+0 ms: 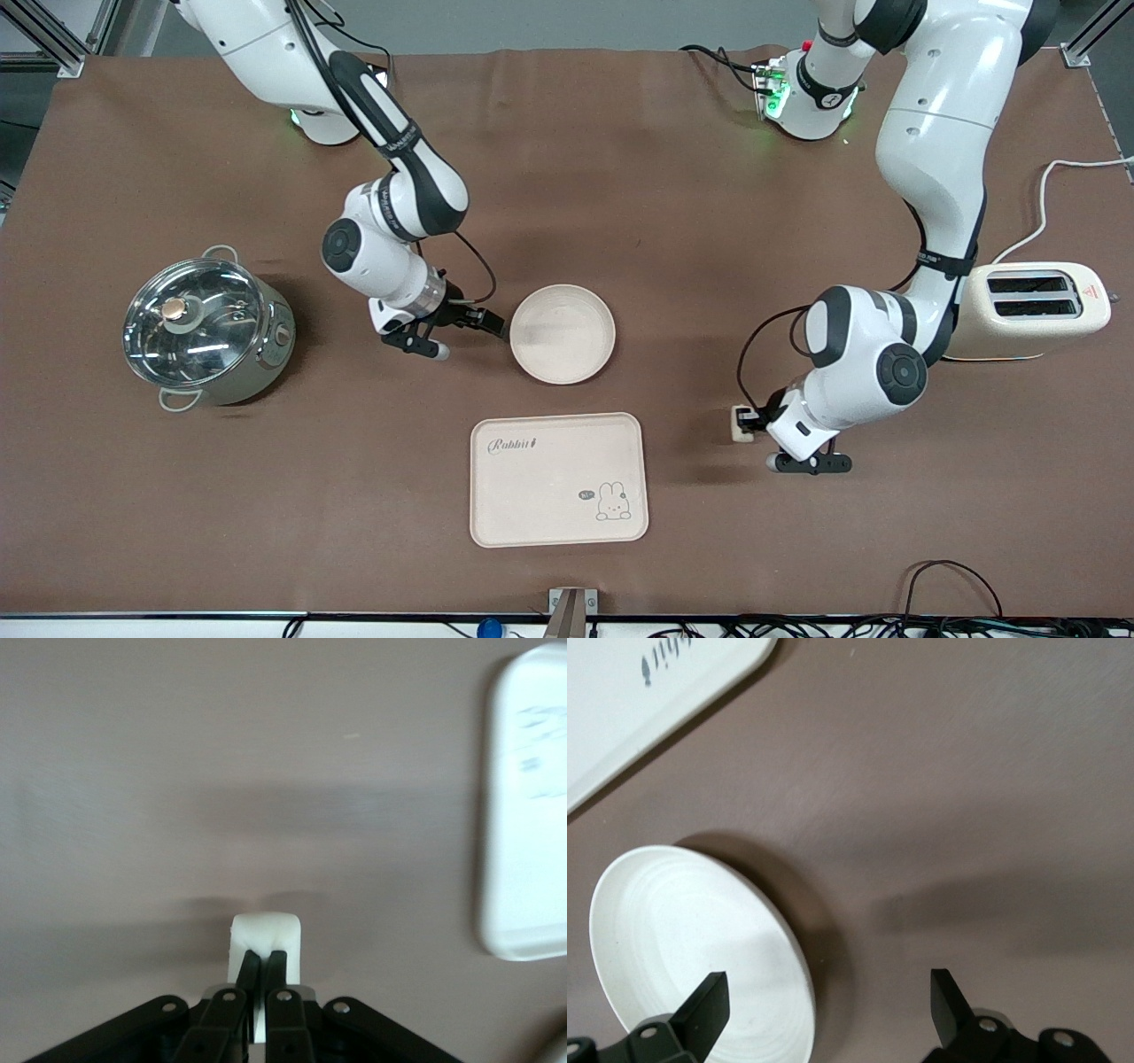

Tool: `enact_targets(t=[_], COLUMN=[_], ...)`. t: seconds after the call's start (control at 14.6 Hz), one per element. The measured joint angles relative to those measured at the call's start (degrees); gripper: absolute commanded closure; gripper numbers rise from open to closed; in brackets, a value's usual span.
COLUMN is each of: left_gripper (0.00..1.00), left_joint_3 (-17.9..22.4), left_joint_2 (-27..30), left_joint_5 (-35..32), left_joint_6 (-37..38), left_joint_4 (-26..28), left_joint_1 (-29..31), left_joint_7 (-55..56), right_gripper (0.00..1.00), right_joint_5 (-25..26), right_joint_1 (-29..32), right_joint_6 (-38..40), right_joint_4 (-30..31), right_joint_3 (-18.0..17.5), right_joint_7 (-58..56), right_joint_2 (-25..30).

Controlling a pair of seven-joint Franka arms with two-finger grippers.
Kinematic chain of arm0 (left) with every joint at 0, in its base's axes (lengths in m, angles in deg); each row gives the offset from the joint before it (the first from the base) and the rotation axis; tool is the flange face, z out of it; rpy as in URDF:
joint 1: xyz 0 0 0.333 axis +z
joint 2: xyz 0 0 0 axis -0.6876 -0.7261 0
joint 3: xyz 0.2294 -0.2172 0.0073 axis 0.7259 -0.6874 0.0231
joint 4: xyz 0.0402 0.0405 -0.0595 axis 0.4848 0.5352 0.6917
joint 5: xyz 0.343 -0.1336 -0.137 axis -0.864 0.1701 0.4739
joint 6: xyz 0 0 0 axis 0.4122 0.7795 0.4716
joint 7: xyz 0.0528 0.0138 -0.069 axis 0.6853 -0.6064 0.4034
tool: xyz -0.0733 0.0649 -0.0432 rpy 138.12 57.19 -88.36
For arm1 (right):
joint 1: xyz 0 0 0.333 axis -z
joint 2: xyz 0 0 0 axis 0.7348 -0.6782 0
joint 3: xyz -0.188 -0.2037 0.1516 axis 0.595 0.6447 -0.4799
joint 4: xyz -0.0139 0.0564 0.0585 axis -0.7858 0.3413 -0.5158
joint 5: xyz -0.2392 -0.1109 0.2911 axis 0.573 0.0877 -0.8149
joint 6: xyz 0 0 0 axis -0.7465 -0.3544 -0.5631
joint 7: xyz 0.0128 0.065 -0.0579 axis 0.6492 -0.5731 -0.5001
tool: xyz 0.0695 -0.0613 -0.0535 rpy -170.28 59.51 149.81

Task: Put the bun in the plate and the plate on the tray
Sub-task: 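Carry the bun over the white plate and lower it with the left gripper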

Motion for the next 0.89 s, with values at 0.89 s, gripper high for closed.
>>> enact_targets(t=[0.89], left_gripper=[0.72], left_joint_3=[-13.07], left_joint_2=[-1.13], left_joint_5=[-0.02], left_joint_6=[-7.40], left_joint_4=[-0.13], left_joint_1=[-8.79], left_joint_7=[44.05], right_gripper=[0.00], right_joint_5=[-2.36], right_joint_1=[-6.13], right_joint_6=[-4.93], right_joint_4=[-0.59], right_joint_3=[0.12], right_joint_7=[0.22], right_joint_2=[-3.00])
